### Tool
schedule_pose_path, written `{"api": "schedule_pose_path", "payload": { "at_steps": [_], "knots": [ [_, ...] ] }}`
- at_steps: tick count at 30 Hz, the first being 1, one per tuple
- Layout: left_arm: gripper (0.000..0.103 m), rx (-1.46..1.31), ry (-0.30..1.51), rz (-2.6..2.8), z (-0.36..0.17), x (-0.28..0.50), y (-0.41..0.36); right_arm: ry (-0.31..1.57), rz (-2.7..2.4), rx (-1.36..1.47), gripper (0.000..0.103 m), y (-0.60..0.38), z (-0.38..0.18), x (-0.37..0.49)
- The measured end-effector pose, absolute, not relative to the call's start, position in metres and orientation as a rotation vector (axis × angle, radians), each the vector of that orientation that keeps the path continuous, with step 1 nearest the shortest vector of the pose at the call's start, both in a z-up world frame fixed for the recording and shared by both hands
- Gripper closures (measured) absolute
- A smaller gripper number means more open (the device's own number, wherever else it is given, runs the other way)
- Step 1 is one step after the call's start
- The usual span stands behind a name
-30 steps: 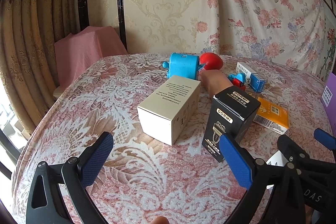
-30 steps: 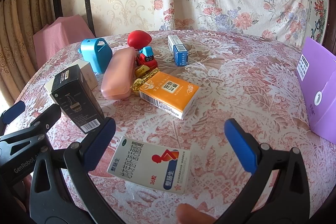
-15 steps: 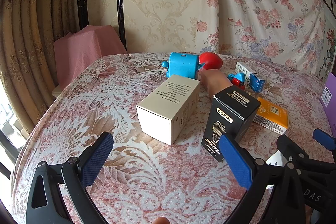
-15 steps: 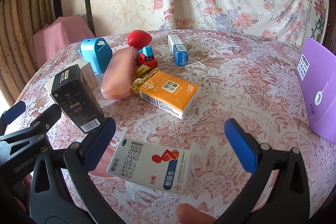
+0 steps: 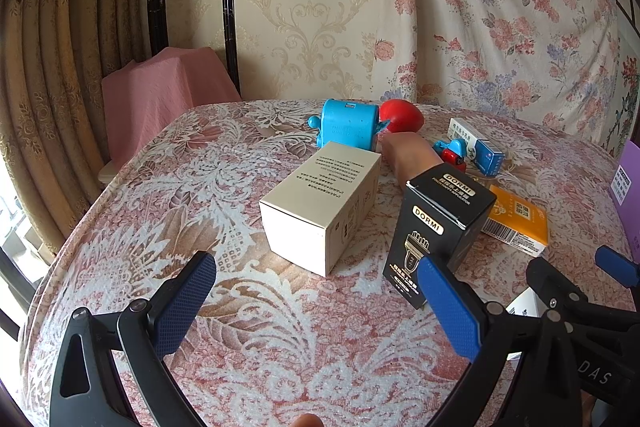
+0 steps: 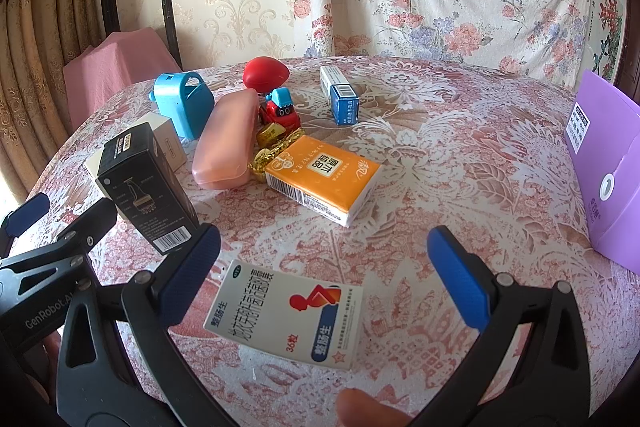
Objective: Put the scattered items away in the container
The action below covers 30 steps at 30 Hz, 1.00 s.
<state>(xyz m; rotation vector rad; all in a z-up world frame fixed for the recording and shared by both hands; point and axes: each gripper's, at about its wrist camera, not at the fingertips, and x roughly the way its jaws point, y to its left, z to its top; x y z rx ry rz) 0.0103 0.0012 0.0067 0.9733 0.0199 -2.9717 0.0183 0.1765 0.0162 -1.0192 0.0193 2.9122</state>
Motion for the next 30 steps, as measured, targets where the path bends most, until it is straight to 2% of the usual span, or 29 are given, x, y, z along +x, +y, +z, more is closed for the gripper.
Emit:
{"api": "schedule_pose_path", "payload": {
  "at_steps": [30],
  "knots": [
    [0.001,0.993,0.052,-2.973,0.0058,0.0108,0.0001,0.026,2.908,-1.033,0.0,0.1775,0.0142,0.016]
  ]
}}
